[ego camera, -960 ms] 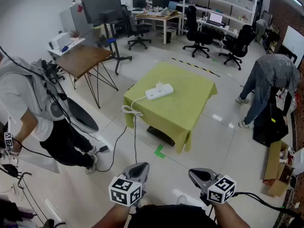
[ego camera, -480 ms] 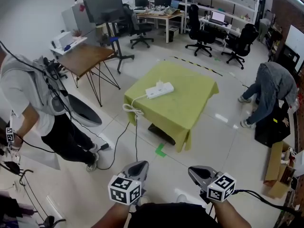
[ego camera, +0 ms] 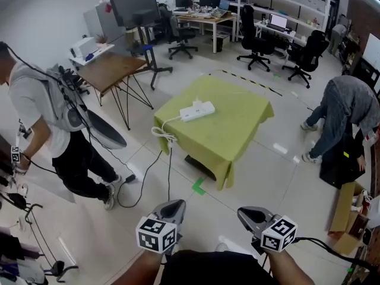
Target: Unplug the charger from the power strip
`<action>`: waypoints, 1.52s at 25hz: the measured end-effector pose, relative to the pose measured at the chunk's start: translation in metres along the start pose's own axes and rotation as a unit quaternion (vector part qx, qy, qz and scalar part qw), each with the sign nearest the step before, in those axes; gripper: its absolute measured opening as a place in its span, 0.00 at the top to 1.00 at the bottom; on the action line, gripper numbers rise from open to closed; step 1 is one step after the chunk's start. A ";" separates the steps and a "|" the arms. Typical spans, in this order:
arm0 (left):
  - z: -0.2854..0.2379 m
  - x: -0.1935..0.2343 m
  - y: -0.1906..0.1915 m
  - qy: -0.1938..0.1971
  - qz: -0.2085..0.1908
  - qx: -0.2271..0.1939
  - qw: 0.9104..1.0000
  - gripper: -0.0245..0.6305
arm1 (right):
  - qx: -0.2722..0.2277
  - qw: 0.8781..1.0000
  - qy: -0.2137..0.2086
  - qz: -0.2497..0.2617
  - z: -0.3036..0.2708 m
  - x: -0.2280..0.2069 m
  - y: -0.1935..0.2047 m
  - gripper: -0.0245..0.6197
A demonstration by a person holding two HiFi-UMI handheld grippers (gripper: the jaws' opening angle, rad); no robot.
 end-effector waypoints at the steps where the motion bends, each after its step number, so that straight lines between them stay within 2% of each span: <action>1: -0.005 -0.005 0.001 -0.001 0.001 0.000 1.000 0.95 | -0.002 1.000 -0.001 -0.002 0.006 -0.006 0.000 0.96; 10: -0.046 -0.062 0.005 0.010 0.003 0.003 1.000 0.95 | 0.008 1.000 -0.003 -0.005 0.046 -0.058 0.011 0.96; 16: -0.058 -0.050 -0.003 0.002 0.004 0.018 1.000 0.95 | 0.006 1.000 -0.009 -0.019 0.032 -0.076 0.004 0.96; 21: -0.082 -0.004 -0.015 0.001 0.018 0.011 1.000 0.95 | 0.020 1.000 -0.014 -0.014 -0.016 -0.085 -0.004 0.96; 26: -0.111 0.067 -0.038 0.014 0.023 0.012 1.000 0.95 | 0.031 0.999 0.007 -0.014 -0.081 -0.101 -0.028 0.96; 33: -0.134 0.186 -0.107 0.050 0.002 0.005 0.999 0.95 | 0.029 0.998 0.053 -0.013 -0.200 -0.108 -0.088 0.96; 38: -0.150 0.249 -0.132 0.075 -0.021 0.011 0.997 0.95 | 0.014 0.997 0.077 -0.005 -0.272 -0.112 -0.119 0.96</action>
Point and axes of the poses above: the fingertips, and each gripper's own axes: z backward along the fingers, x to its left, y out of its underside, the point moved 1 cm from there along z, backward along the fingers, and after that the axes turned 5 degrees about y, right-handed, at the moved point
